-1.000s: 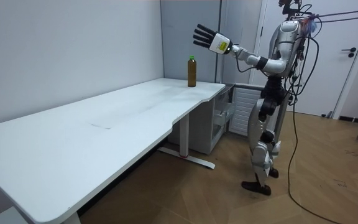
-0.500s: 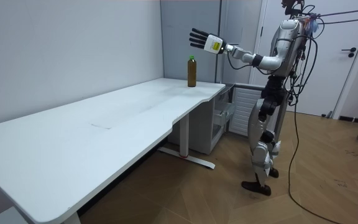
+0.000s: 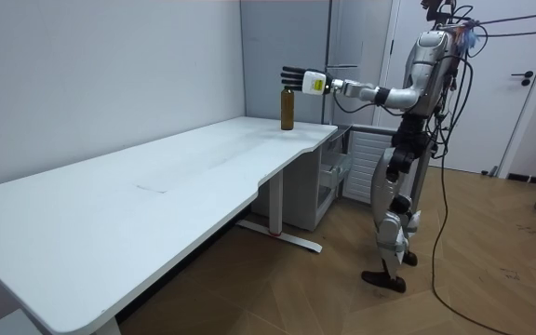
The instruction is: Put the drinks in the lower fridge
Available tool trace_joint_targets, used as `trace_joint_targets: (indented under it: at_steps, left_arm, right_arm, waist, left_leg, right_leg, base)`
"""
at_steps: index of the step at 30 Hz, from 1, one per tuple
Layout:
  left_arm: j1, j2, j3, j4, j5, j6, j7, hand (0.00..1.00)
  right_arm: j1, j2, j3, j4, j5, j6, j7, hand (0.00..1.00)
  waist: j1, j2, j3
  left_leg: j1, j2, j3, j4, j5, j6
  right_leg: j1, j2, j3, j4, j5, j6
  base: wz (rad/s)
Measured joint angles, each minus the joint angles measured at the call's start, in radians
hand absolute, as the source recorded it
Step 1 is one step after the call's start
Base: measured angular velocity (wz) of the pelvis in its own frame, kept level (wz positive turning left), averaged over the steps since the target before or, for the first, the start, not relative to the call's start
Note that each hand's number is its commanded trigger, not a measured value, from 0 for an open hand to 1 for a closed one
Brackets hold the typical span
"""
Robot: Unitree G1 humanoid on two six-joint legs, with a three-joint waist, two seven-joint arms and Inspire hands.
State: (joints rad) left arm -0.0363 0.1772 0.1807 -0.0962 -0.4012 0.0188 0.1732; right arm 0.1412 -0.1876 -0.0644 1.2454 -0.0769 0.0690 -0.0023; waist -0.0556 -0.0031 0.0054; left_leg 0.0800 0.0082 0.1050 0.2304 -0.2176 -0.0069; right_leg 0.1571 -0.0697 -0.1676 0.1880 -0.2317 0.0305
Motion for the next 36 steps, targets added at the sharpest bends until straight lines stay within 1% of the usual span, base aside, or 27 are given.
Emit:
trace_joint_targets:
  at_steps: [2,4,5,11,13,17,21,26,31,36]
  left_arm:
    - [0.0,0.0,-0.001,0.0,-0.001,0.001,-0.011,0.0]
    - [0.0,0.0,-0.001,0.0,-0.001,0.004,-0.017,0.0]
    - [0.0,0.0,-0.001,0.0,-0.001,0.004,-0.018,0.0]
    - [0.0,0.0,-0.001,0.007,-0.001,0.005,-0.047,0.0]
    - [0.0,0.0,-0.001,0.04,0.0,0.005,-0.057,0.0]
    - [0.0,0.0,-0.001,0.072,0.0,0.007,-0.057,0.0]
    - [0.0,0.0,-0.013,0.107,0.0,0.007,-0.057,0.0]
    - [0.0,0.0,-0.028,0.15,0.0,0.008,-0.047,0.0]
    - [0.0,0.0,-0.028,0.197,0.0,0.009,-0.024,0.0]
    - [0.0,0.0,-0.028,0.197,0.001,0.012,-0.015,0.0]
  right_arm:
    - [0.0,0.0,0.0,-0.001,-0.011,0.006,0.0,0.0]
    - [0.001,0.0,0.0,-0.001,-0.016,0.018,0.0,0.0]
    - [0.001,0.0,0.0,-0.001,-0.017,0.02,0.0,0.0]
    - [-0.002,0.0,0.0,-0.002,-0.037,0.019,0.001,0.0]
    - [-0.001,0.0,0.0,-0.001,-0.053,0.02,-0.002,0.0]
    - [0.001,0.0,0.0,0.0,-0.059,0.022,-0.009,0.0]
    - [0.0,0.0,0.003,-0.001,-0.057,0.033,-0.01,0.0]
    - [0.0,0.001,0.003,-0.001,-0.057,0.033,-0.013,0.0]
    - [0.013,0.002,0.003,-0.004,-0.06,0.038,-0.016,0.0]
    - [0.018,0.003,0.003,-0.006,-0.06,0.042,-0.008,0.0]
  waist:
    - [-0.004,0.006,0.0]
    - [-0.008,0.011,-0.0019]
    - [-0.009,0.008,-0.0005]
    - [-0.017,0.004,0.0002]
    - [-0.019,0.003,0.0007]
    - [-0.021,0.002,0.0008]
    - [-0.021,-0.003,-0.0011]
    - [-0.023,-0.001,-0.0014]
    - [-0.023,-0.001,-0.0013]
    - [-0.025,0.0,-0.0004]
  left_leg:
    - [0.0,0.001,0.0,-0.001,0.0,0.0]
    - [0.001,0.001,0.0,-0.003,0.0,0.0]
    - [0.001,0.001,0.0,-0.004,0.0,0.0]
    - [0.003,0.001,0.002,-0.005,0.0,0.0]
    - [0.003,0.001,0.003,-0.005,0.0,0.0]
    - [0.001,0.001,0.004,-0.004,0.0,0.0]
    - [0.001,0.0,0.006,-0.003,0.0,0.0]
    - [0.003,0.001,0.007,-0.005,0.0,0.0]
    - [0.003,0.001,0.016,-0.009,0.0,0.0]
    - [0.003,0.003,0.028,-0.01,0.0,0.0]
  right_leg:
    - [-0.001,0.001,0.0,0.0,0.0,0.0]
    - [-0.001,0.001,0.0,0.0,0.0,0.0]
    - [-0.001,0.001,0.0,0.0,0.0,0.0]
    - [-0.003,0.001,0.001,0.0,0.0,0.0]
    - [-0.003,0.001,0.002,0.0,0.0,0.0]
    - [-0.005,0.001,0.003,0.0,0.0,0.0]
    - [-0.004,0.0,0.004,-0.001,0.0,0.0]
    - [-0.004,0.001,0.006,-0.001,0.0,0.0]
    - [-0.011,0.001,0.023,0.001,0.0,0.0]
    - [-0.019,0.002,0.036,0.008,0.0,0.0]
  base:
    - [0.0]
    - [0.0]
    - [0.0]
    - [0.0]
    - [0.0]
    - [0.0]
    - [0.0]
    - [0.0]
    - [-0.04]
    - [-0.08]
